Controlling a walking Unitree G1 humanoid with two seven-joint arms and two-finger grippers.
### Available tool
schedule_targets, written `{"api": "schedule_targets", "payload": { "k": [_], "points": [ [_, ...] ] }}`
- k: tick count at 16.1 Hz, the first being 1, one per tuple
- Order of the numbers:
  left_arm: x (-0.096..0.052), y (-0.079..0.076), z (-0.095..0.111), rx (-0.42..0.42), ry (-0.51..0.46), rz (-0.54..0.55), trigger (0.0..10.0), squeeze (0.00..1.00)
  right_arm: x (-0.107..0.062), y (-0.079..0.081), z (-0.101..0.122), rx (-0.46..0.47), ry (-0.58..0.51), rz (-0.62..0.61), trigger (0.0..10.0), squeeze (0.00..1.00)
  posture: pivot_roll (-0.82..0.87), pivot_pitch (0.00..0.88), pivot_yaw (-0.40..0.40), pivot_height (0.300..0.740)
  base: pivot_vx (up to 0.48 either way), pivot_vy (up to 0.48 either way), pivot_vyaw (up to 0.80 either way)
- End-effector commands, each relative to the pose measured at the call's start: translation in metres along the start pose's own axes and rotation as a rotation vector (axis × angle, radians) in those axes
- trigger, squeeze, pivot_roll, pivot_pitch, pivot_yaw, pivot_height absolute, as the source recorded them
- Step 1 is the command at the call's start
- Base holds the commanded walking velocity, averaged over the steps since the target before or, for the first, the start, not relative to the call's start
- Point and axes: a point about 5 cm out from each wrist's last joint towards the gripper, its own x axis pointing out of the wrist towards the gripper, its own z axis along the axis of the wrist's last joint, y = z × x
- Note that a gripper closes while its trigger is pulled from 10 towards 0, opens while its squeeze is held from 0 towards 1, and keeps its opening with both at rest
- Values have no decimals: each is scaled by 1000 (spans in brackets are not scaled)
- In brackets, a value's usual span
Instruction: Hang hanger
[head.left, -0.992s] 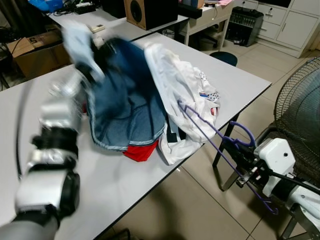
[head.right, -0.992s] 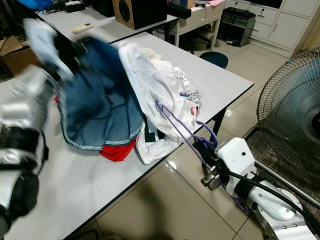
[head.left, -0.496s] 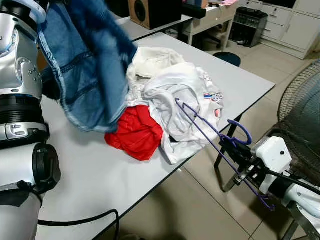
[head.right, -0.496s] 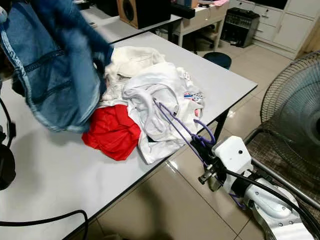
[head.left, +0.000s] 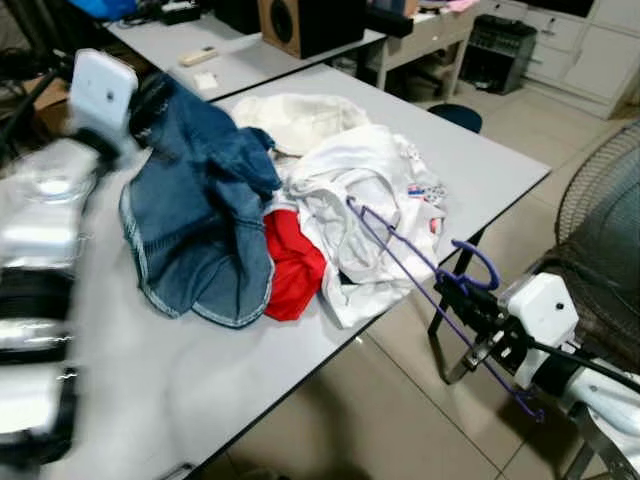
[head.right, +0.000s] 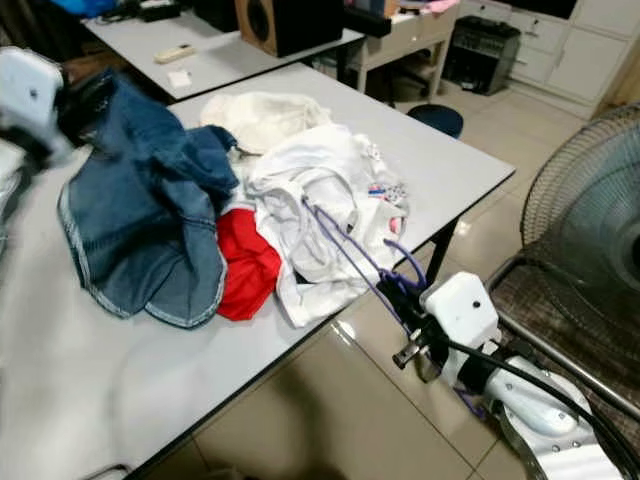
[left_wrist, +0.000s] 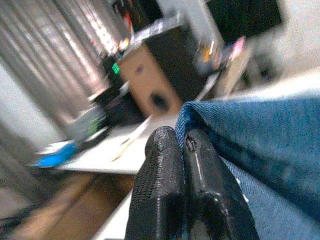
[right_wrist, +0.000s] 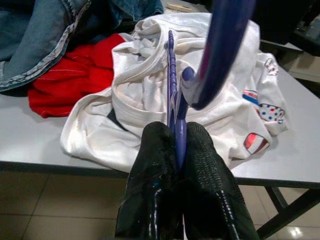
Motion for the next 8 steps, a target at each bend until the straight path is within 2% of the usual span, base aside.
{"api": "schedule_targets", "payload": {
  "k": [1,2,3,5,8],
  "points": [
    [-6,10,-11,155,95,39,0,0,1,2,0,-3,-6,12,10000,0,-64,0,64,740,0,0,0],
    [-13,26,-17,192,145,128,0,0,1,2,0,-4,-6,14,10000,0,-61,0,62,740,0,0,0],
    [-19,46,-16,171,151,263,0,0,1,2,0,-2,-7,15,10000,0,-57,0,58,740,0,0,0],
    [-28,70,-10,176,146,425,0,0,2,1,0,-2,-8,18,10000,0,-53,0,56,740,0,0,0],
    [-31,74,-15,198,187,438,0,0,4,2,0,-2,-12,24,10000,0,-47,0,55,740,0,0,0]
  ]
}}
